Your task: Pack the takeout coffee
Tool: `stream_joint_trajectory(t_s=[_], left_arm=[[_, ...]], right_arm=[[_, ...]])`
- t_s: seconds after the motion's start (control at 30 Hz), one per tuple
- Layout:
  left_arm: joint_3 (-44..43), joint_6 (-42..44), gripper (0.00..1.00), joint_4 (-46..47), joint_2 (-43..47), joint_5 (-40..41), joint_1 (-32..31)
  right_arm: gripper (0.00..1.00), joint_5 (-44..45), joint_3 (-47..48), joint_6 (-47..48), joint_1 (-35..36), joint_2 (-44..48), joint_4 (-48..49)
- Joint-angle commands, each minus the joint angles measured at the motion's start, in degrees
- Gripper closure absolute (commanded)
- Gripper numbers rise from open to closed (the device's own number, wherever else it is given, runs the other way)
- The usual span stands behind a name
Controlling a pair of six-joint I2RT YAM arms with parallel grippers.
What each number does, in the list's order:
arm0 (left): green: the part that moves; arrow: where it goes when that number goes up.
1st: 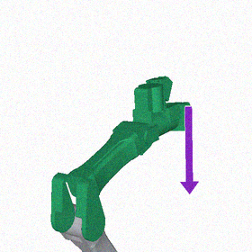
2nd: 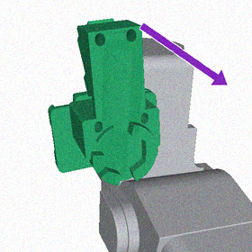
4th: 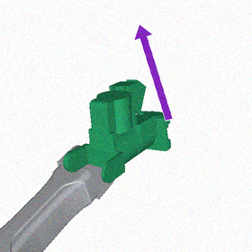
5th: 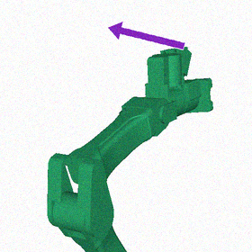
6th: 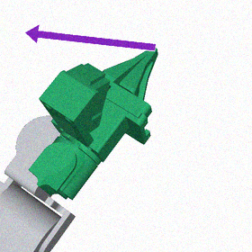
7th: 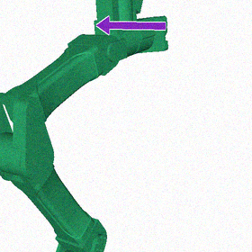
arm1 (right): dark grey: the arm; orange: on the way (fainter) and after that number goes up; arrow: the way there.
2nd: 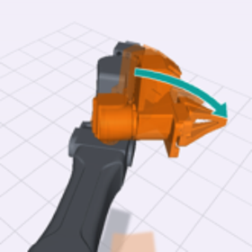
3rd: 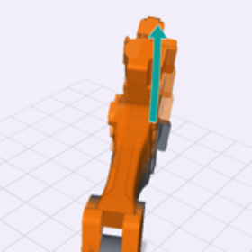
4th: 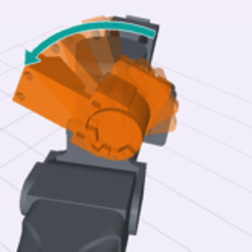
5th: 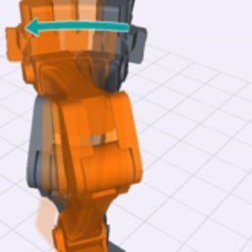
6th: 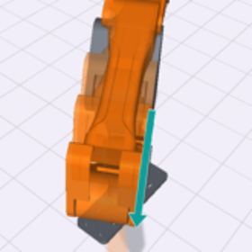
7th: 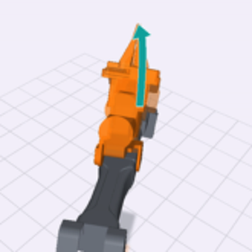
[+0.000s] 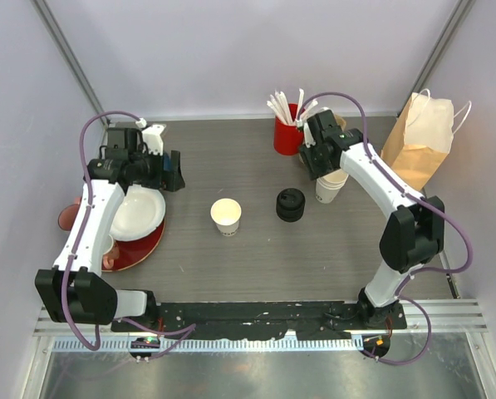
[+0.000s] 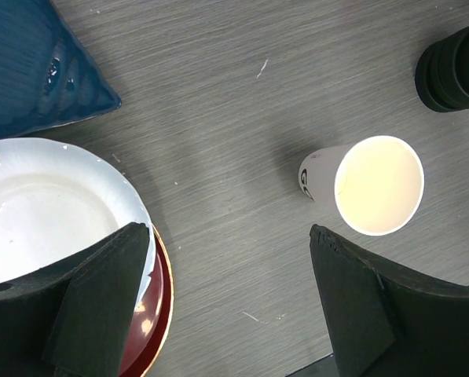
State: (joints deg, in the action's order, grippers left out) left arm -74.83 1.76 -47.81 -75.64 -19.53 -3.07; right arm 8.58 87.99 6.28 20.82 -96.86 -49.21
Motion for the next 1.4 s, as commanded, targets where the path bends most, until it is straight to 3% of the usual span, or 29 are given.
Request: stream_joint_trajectory(t_s=[0.0,0.13,0.43,0.7,1.1,1.37], left_arm=[[0.1,0.0,0.12,0.4,2.3,-1.1,0.2],[0.1,0.0,0.12,0.4,2.1,-1.1,0.2],[0.3,0.1,0.12,0.6,2.0,-1.1,0.2],[0.3,0.4,0.12,0.6,2.1,-1.2,0.2],[0.4,0.3,0.12,0.5,2.2,-1.5,0.2],[0.2,0.1,0.12,0.5,2.1,-2.1,0.2]], right_arm=[[0.57,0.4,3.4,0.5,-0.9,-1.9,-1.3],[0.69,0.5,3.4,0.9,-1.0,-1.9,-1.2],[0.72,0.3,3.5,1.0,-1.0,-1.0,-1.3],[0.92,0.4,4.6,1.4,-1.0,-0.5,-2.0],[0.99,3.9,7.9,2.8,-1.0,1.1,-5.3],[0.99,3.9,22.0,4.1,-0.9,4.1,-9.8]])
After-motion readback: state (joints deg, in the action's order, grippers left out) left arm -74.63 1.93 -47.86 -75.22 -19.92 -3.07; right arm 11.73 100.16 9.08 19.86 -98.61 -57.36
